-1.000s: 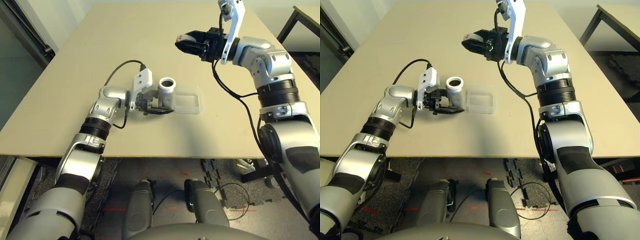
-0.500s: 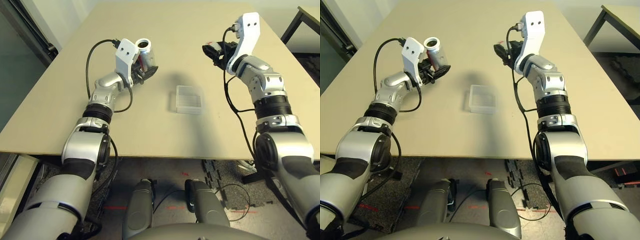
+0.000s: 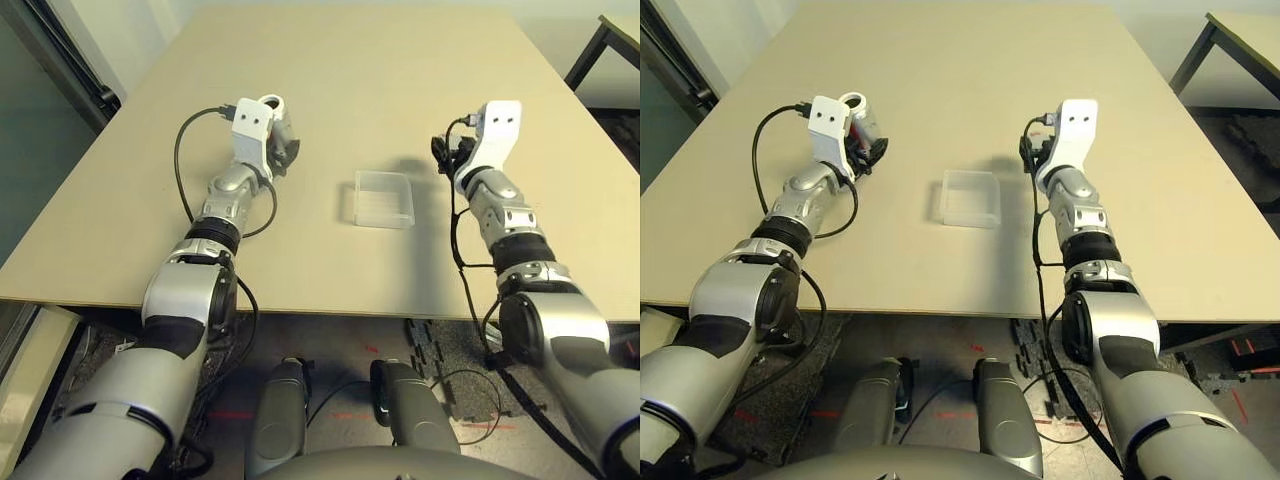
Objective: Pour the medicine from the bottle into the box.
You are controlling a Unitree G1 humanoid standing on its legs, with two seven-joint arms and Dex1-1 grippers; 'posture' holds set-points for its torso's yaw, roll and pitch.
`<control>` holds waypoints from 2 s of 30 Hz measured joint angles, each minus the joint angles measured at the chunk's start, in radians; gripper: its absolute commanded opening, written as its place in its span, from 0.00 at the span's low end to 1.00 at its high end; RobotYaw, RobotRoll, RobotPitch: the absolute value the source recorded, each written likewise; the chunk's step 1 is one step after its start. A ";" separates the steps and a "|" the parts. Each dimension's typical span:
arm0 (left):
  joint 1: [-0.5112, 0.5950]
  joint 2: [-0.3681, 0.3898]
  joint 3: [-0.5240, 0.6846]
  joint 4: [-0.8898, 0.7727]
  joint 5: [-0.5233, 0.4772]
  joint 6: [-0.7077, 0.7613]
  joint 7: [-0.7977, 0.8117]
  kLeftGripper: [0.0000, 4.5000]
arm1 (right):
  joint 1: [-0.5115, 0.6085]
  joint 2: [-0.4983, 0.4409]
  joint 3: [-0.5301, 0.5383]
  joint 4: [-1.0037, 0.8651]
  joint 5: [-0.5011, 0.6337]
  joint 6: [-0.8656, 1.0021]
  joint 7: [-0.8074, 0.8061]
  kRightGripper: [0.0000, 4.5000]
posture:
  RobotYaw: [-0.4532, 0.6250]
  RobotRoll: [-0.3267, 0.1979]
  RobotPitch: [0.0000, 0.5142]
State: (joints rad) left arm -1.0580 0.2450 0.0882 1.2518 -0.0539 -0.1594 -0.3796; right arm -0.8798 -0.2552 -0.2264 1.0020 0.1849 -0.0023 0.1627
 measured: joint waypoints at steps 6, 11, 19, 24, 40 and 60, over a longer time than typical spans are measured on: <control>0.016 -0.001 0.000 0.022 0.022 0.000 0.000 0.60 | 0.004 0.000 -0.014 0.054 0.000 -0.005 0.008 0.57 | 0.42 0.62 0.21; 0.016 -0.001 0.000 0.021 0.027 0.000 -0.001 0.60 | 0.005 0.001 -0.020 0.065 0.000 -0.005 0.016 0.57 | 0.42 0.62 0.21; 0.016 -0.002 0.001 0.022 0.032 0.000 -0.009 0.60 | 0.005 0.001 -0.023 0.073 0.000 0.004 0.027 0.80 | 0.41 0.62 0.23; 0.012 -0.001 0.008 0.025 0.032 0.008 -0.015 0.60 | 0.004 -0.003 -0.022 0.072 0.000 0.042 0.049 1.00 | 0.41 0.62 0.24; -0.115 0.052 -0.073 0.065 0.168 0.061 -0.042 0.60 | 0.183 -0.019 0.053 -0.489 0.019 0.437 0.141 1.00 | 0.41 0.62 0.25; -0.268 0.005 -0.342 0.101 0.480 -0.022 -0.027 0.60 | 0.348 -0.393 0.270 -1.393 0.204 1.322 0.347 1.00 | 0.32 0.62 0.26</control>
State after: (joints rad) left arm -1.3257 0.2497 -0.2534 1.3529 0.4266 -0.1816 -0.4062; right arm -0.5320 -0.6485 0.0436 -0.3911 0.3887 1.3194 0.5099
